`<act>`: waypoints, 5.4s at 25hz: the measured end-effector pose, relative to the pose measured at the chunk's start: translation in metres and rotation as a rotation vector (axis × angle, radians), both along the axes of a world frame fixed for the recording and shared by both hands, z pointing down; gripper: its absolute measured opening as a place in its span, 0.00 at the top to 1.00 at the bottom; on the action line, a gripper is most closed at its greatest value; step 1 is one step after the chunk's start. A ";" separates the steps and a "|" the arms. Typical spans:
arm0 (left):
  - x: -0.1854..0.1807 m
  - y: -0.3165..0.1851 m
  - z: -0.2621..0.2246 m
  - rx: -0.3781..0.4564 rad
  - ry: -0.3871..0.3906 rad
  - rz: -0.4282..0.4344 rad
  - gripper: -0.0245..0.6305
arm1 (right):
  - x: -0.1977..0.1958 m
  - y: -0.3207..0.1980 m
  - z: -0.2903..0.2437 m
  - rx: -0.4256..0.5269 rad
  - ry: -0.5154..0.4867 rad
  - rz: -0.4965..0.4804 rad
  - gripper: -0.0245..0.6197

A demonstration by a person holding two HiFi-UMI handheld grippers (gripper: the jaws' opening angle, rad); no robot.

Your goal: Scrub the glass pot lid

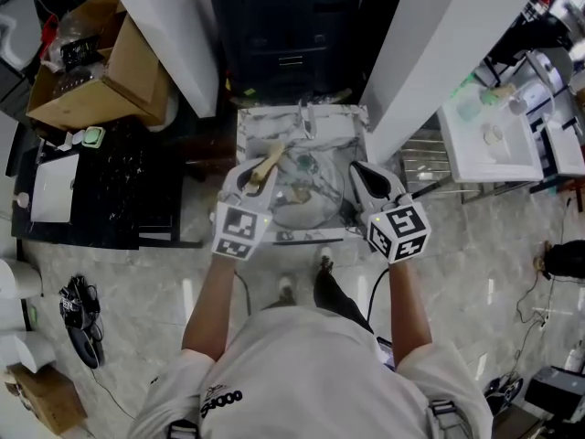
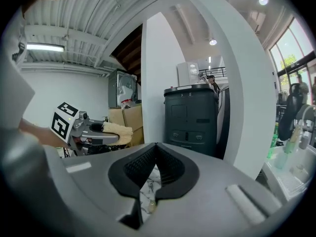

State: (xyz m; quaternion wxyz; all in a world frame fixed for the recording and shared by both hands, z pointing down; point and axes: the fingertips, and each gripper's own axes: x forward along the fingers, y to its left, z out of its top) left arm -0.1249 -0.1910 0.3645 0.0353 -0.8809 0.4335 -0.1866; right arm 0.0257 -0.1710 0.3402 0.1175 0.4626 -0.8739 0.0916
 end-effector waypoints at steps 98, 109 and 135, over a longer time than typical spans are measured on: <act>0.191 -0.025 0.367 -0.599 -0.508 0.356 0.87 | 0.098 -0.061 0.166 -0.312 -0.002 -0.003 0.95; 0.187 0.018 0.366 -0.652 -0.496 0.503 0.87 | 0.079 -0.048 0.169 -0.320 0.000 -0.003 0.95; 0.131 0.069 0.349 -0.916 -0.452 0.639 0.87 | 0.007 -0.062 0.177 -0.329 -0.002 -0.157 0.95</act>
